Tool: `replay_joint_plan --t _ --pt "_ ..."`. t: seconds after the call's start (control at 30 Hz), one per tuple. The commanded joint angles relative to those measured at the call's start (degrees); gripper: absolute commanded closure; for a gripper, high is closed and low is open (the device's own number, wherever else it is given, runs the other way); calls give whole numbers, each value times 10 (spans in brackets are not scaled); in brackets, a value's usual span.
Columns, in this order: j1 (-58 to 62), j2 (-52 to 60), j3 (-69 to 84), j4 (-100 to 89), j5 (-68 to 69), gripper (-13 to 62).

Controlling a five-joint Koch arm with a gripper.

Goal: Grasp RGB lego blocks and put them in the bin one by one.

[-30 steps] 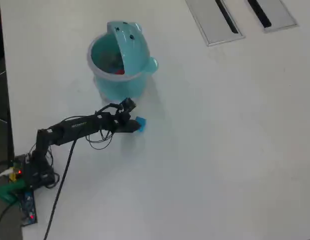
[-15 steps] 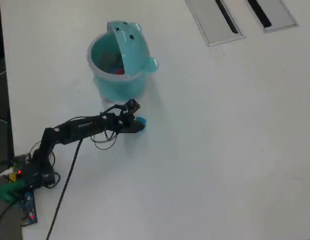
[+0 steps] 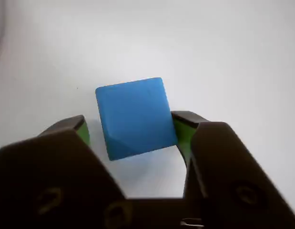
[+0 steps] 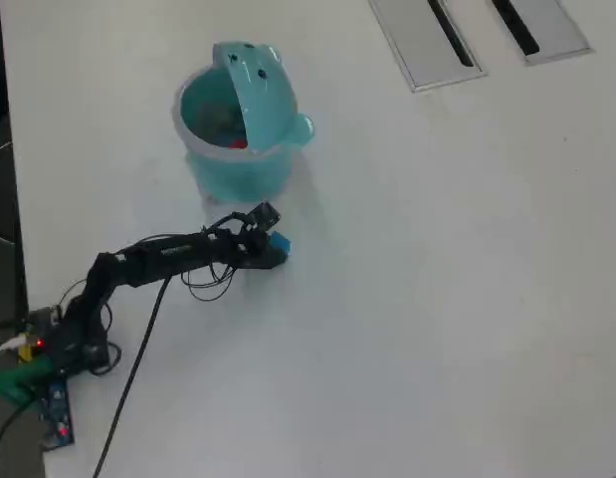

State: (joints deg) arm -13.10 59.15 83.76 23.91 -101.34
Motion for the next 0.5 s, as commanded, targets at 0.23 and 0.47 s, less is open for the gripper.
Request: replay_joint_plan --t 0.23,0.47 --pt "-9 13 -27 -98 91 385" --pt "-22 45 -33 -113 114 402"
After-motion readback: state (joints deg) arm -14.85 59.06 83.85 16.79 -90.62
